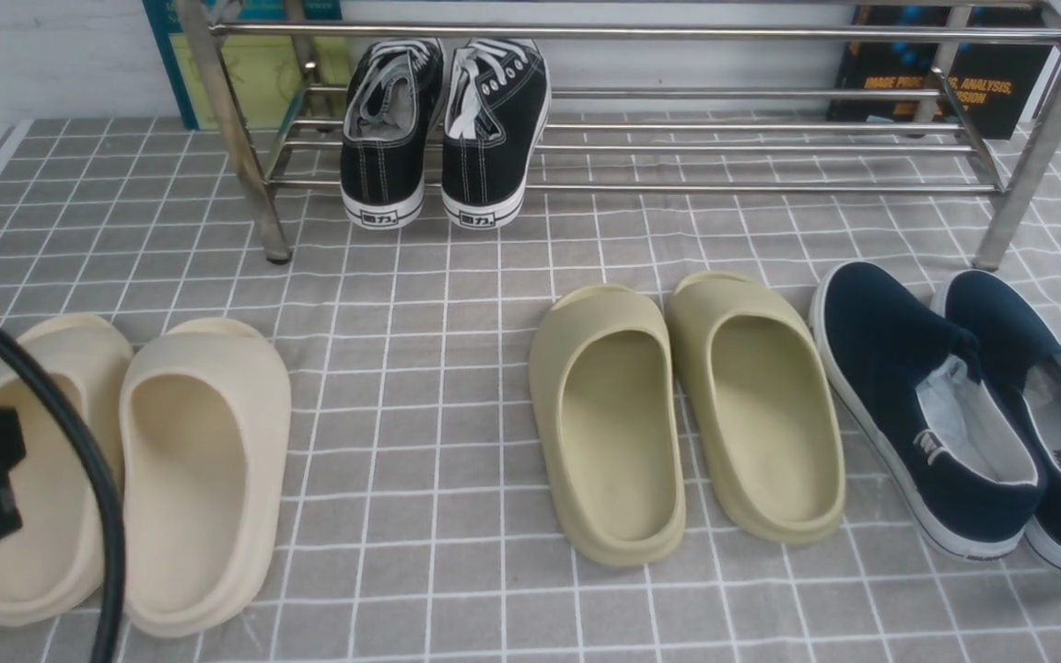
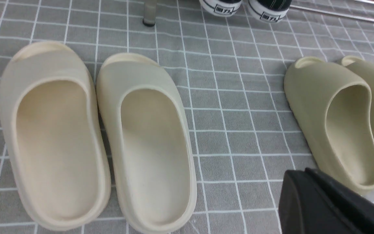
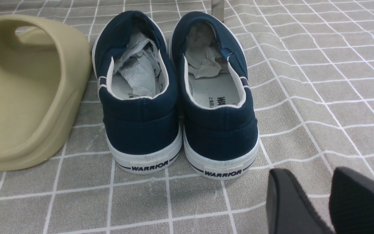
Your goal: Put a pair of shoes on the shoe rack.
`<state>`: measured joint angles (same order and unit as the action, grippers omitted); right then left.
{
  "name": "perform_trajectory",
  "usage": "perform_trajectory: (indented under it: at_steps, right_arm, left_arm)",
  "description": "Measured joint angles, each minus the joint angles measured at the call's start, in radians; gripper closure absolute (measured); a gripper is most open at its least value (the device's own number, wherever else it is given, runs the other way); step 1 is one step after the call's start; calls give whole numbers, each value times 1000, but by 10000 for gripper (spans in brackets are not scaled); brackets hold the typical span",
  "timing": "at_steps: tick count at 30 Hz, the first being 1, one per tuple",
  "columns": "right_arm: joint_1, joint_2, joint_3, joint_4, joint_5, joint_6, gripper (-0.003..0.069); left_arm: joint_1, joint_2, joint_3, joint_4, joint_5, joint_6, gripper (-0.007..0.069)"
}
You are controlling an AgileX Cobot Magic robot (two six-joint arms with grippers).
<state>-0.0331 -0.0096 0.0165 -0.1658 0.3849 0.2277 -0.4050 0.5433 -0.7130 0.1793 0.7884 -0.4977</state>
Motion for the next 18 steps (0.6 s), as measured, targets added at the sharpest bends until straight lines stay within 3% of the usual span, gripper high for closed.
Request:
perform_trajectory:
  at_steps: [9, 13, 18]
  right_arm:
    - [0, 0, 0, 0, 0, -20, 419]
    - [0, 0, 0, 0, 0, -20, 419]
    - [0, 0, 0, 0, 0, -20, 419]
  left_arm:
    - [0, 2, 13, -15, -20, 0, 638]
    - [21, -39, 111, -45, -180, 57, 638]
    - [133, -132, 307, -179, -430, 177, 638]
